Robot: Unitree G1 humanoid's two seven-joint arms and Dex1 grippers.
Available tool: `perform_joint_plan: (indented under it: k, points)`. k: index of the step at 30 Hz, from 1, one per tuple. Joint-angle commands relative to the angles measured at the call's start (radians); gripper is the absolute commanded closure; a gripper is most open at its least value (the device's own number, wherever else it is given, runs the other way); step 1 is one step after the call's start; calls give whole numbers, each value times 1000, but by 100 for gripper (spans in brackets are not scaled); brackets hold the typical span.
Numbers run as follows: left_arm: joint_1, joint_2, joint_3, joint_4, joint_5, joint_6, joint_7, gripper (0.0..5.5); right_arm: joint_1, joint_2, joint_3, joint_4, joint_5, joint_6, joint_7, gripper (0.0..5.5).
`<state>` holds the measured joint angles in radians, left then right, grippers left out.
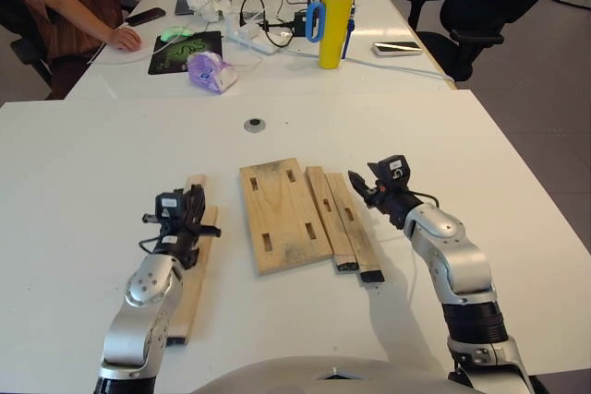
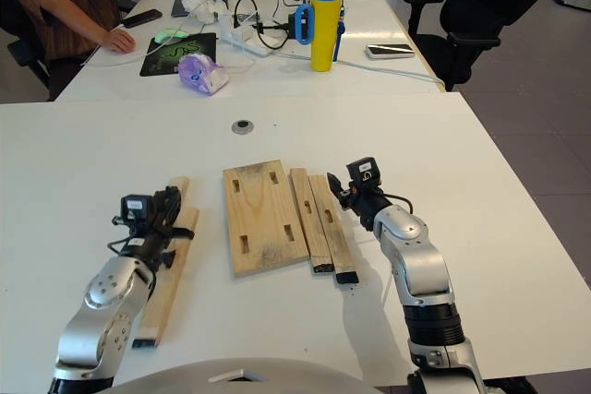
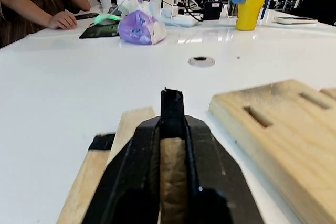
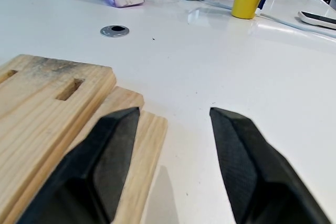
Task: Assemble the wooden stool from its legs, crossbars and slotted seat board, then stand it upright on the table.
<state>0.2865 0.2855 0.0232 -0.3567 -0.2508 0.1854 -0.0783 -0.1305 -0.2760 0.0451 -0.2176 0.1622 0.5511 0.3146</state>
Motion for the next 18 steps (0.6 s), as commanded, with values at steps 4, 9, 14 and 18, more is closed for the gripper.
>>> perform_joint_plan:
  k: [4, 9, 14, 18]
  points:
    - [23, -33, 42, 109, -8, -146, -82, 506, -21, -3, 13, 7, -22, -22, 4, 303]
    - [-97, -54, 47, -69, -46, -54, -50, 506, -23, 0, 20, 18, -30, -37, 7, 303]
    - [-70, -69, 87, -194, -84, -26, -36, 506, -11, 10, 25, 6, -36, -45, -1, 303]
    - [-158, -131, 126, -173, -267, 107, 3, 506, -6, 3, 102, -44, -23, -78, 75, 303]
